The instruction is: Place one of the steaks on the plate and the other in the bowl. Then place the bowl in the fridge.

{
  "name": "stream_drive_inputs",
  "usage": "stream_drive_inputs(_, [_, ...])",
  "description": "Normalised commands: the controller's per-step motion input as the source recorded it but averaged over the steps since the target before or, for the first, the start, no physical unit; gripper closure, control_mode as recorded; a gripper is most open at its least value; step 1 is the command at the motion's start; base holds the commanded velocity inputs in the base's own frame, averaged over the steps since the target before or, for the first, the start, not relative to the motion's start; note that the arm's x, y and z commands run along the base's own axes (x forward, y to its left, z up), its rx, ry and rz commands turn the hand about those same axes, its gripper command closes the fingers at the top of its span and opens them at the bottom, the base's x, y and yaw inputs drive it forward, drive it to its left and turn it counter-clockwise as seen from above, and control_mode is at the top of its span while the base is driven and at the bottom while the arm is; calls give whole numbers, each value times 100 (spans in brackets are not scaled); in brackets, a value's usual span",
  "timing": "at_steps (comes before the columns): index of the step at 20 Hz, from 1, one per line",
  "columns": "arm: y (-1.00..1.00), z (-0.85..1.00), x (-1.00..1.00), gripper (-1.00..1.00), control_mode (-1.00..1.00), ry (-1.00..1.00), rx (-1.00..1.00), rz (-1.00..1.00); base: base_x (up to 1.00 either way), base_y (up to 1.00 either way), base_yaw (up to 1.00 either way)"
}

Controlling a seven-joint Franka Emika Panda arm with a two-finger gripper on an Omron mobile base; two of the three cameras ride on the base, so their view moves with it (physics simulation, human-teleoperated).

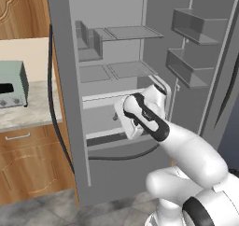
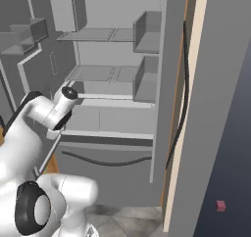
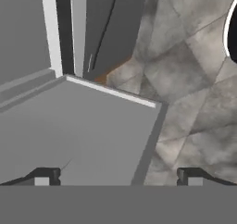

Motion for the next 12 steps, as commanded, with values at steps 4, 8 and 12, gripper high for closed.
stream_drive_inputs(4, [-72,3,0,-100,-100,-19,-25,47,0,0,0])
stream_drive_inputs(8, [-21,0,-12,-100,-100,-13,-60,45,0,0,0])
stream_drive_inputs(12, [-48,0,-2,-100,-100,-11,-53,58,0,0,0])
